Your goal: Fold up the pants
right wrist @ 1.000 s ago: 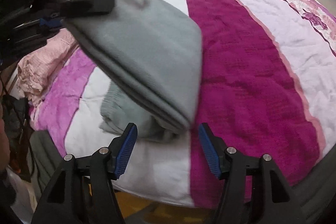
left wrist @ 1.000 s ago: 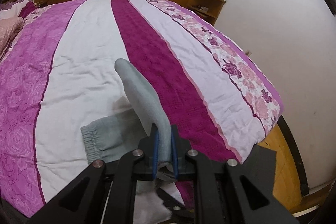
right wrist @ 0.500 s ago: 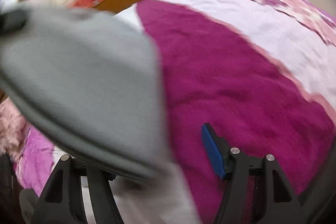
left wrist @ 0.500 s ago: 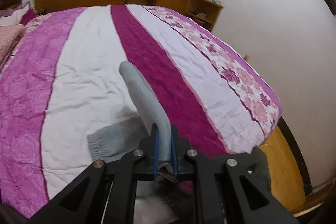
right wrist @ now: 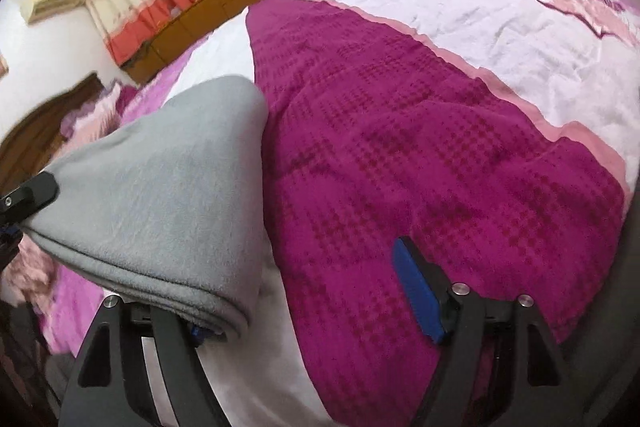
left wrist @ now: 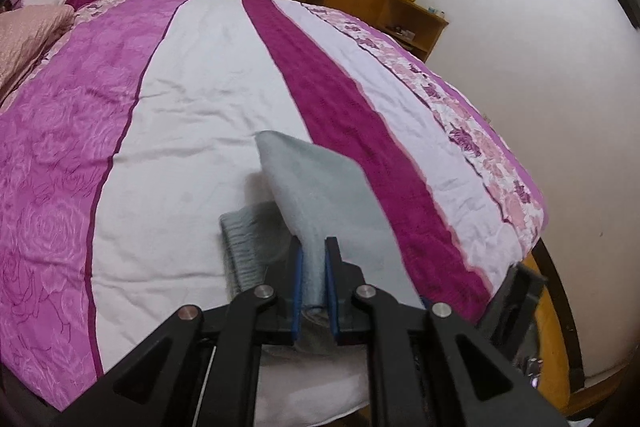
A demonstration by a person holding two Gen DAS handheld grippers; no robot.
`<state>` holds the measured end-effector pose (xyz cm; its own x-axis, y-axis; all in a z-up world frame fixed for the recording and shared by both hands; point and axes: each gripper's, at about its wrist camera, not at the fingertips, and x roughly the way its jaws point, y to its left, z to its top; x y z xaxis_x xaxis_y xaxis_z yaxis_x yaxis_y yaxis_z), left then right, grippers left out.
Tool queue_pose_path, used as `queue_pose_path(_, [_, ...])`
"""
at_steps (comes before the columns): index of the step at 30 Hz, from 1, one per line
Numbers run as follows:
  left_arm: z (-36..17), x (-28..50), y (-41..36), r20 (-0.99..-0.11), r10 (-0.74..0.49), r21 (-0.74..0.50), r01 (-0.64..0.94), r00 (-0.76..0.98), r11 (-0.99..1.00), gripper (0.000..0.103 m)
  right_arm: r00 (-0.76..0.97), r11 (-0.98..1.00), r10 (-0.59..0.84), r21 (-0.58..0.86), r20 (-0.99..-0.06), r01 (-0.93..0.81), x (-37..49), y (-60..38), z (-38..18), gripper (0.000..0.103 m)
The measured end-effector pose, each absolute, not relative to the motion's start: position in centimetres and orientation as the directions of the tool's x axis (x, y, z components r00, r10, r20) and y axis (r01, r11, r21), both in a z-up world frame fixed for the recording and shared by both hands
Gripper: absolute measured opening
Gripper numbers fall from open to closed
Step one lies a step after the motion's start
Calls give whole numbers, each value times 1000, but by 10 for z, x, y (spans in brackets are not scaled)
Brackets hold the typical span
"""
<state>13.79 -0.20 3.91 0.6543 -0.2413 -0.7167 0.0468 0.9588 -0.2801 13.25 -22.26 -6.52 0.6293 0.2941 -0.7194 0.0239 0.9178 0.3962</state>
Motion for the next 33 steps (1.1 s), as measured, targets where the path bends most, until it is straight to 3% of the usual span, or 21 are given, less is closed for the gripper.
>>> queue_pose_path(8, [-16,108,0,-751,-176,-248,-25,636,968,11,598,949,260,314,-758,-15,106,-220,-61,70])
queue_pose_path(14, [-18,88,-7,-727,-128,-219,-50,675,974,10,583,978,196,203,-789,-53,92,-209,-56,70])
queue_pose_path(25, [-34,81,-11,-737,-68,-174,-91,673,981,12,488,954,289,293,-824,-69,62,-219,-44,71])
queue_pose_path(30, [-22,75,8,-728,-158,-293,-95,667,951,29,501,933,335,355,-798,-58,54,-232,-27,71])
queue_pose_path(32, [-9,78,14,-711,-203,-329,-64,673,942,52,514,921,357,385,-780,-56,59,-235,-20,71])
queue_pose_path(33, [-3,82,15,-700,-225,-338,-37,678,940,58,517,911,379,407,-768,-63,65,-235,-16,71])
